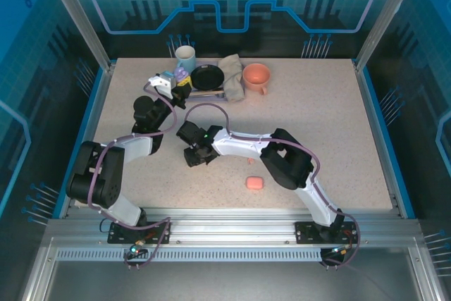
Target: Insert the wireless bluetooth earbuds into the charging case
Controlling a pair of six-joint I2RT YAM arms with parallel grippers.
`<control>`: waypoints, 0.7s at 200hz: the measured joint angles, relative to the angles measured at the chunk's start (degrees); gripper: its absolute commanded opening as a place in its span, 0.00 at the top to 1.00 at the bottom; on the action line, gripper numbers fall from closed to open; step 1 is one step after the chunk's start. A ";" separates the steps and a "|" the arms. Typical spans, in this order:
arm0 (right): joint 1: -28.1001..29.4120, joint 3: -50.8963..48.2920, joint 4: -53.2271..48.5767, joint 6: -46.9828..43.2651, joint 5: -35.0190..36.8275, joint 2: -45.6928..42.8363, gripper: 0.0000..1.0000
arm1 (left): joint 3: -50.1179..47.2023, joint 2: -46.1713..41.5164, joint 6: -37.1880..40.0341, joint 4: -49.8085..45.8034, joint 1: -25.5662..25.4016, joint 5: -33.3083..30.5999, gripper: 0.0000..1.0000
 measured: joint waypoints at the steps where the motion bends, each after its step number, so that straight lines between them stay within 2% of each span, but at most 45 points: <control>1: 0.00 0.07 -0.07 0.00 0.02 0.04 0.60 | 0.00 0.02 0.00 0.00 0.00 0.00 1.00; 93: 1.11 5.35 -5.77 0.90 4.15 2.93 0.66 | 0.02 0.33 -1.38 0.02 0.00 0.00 1.00; 140: 1.22 7.10 -7.67 1.79 5.25 3.80 0.74 | 0.31 0.81 -1.40 0.24 0.00 0.02 1.00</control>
